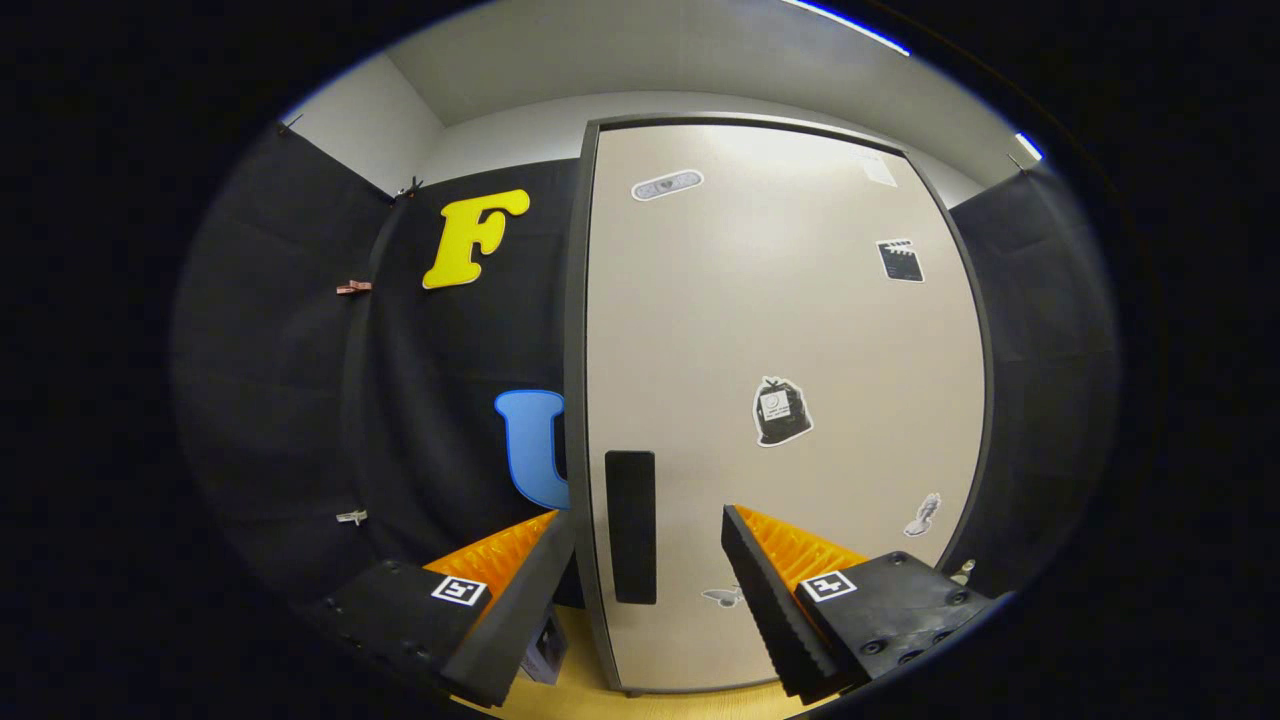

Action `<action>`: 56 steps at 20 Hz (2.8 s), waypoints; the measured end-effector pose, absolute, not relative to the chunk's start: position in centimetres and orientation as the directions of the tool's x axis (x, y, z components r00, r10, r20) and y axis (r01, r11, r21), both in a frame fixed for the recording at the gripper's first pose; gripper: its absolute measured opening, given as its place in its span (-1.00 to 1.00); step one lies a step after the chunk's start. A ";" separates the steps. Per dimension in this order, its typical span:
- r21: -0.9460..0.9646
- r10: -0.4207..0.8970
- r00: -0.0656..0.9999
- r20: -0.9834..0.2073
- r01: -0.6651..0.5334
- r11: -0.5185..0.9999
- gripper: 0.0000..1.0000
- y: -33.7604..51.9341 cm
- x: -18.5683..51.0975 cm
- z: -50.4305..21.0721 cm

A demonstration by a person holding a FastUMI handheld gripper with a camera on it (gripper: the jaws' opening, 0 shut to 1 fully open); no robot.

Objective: Open the shoe cabinet door, grab the shoes and put them into the shoe cabinet, then close the shoe cabinet door.

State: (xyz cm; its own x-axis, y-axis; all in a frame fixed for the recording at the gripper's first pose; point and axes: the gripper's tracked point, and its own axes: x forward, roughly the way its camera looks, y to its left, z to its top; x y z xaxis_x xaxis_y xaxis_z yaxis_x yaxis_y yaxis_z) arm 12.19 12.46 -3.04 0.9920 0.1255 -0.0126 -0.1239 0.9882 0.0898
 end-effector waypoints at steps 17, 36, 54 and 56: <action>0.068 0.068 0.996 -0.055 -0.064 0.996 -0.21 13.9 16.9 -6.1; 0.098 0.217 0.971 -0.101 -0.207 0.973 -0.34 10.9 5.8 -5.5; 0.079 0.312 0.942 -0.122 -0.304 0.949 -0.35 -0.3 -4.8 -4.0; 0.097 0.313 0.943 -0.118 -0.302 0.948 -0.35 -1.8 -5.7 -4.0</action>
